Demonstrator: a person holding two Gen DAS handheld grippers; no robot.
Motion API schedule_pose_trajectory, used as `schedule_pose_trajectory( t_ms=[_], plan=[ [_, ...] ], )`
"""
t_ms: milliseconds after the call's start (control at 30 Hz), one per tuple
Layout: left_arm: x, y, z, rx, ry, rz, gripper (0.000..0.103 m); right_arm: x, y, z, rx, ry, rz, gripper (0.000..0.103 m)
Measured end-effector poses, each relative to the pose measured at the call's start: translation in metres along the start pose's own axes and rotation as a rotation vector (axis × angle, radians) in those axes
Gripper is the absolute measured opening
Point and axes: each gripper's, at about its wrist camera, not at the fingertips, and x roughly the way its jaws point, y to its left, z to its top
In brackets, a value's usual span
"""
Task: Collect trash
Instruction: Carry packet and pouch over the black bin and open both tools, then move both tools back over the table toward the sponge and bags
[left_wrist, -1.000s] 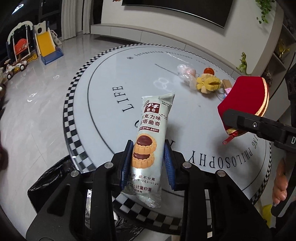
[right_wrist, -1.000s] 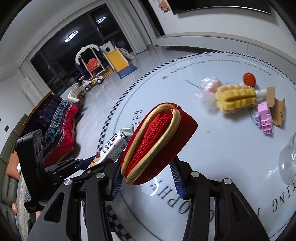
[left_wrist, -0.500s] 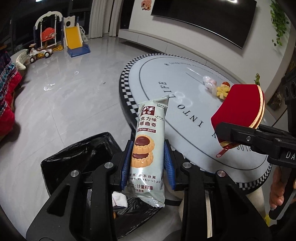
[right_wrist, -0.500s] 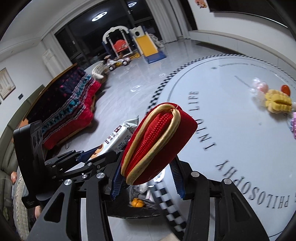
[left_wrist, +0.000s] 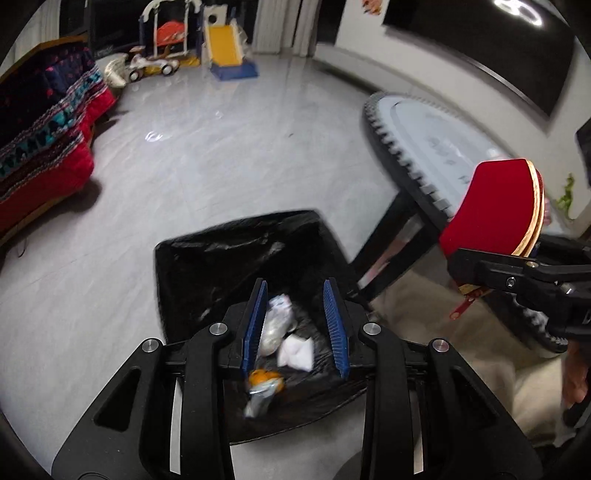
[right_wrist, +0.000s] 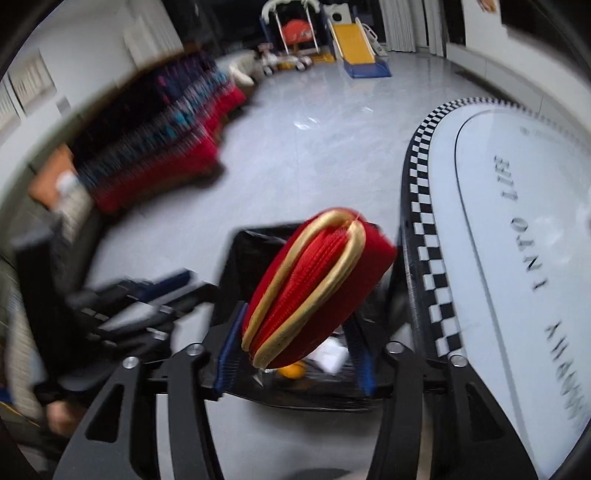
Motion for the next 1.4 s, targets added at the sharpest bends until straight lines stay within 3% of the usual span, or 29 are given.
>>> schedule_pose_trajectory(
  t_ms=[33, 100, 133, 433, 700, 800, 900, 1000, 1067, 1233, 1400],
  plan=[
    [0.003, 0.006, 0.000, -0.018, -0.007, 0.043, 0.037, 0.002, 0.003, 0.001, -0.005, -0.018, -0.021, 0.070],
    [0.002, 0.016, -0.002, -0.054, -0.029, 0.083, 0.091, 0.004, 0.001, 0.002, 0.037, -0.027, 0.000, 0.072],
    [-0.002, 0.018, -0.004, -0.063, -0.057, 0.083, 0.094, 0.005, -0.001, 0.002, 0.042, -0.018, 0.016, 0.072],
    [-0.008, 0.027, 0.001, -0.085, -0.069, 0.065, 0.095, 0.000, -0.006, 0.002, 0.056, -0.025, 0.041, 0.072],
    [-0.022, 0.007, 0.008, -0.049, -0.109, 0.052, 0.097, -0.031, -0.024, 0.001, 0.086, -0.113, 0.078, 0.073],
    [-0.024, -0.006, 0.016, -0.033, -0.114, 0.051, 0.097, -0.045, -0.029, 0.000, 0.083, -0.147, 0.076, 0.085],
    [-0.023, -0.019, 0.021, -0.014, -0.121, 0.019, 0.097, -0.056, -0.037, -0.002, 0.084, -0.177, 0.076, 0.086],
    [-0.022, -0.032, 0.027, -0.009, -0.122, 0.021, 0.097, -0.068, -0.048, -0.004, 0.100, -0.231, 0.046, 0.086],
    [-0.021, -0.043, 0.030, -0.018, -0.123, 0.066, 0.097, -0.077, -0.059, -0.007, 0.124, -0.264, 0.016, 0.086],
    [-0.023, -0.076, 0.041, 0.053, -0.221, 0.124, 0.097, -0.092, -0.096, -0.015, 0.258, -0.293, -0.044, 0.086],
    [-0.016, -0.113, 0.062, 0.106, -0.217, 0.063, 0.097, -0.108, -0.137, -0.023, 0.326, -0.313, -0.119, 0.086]
  ],
)
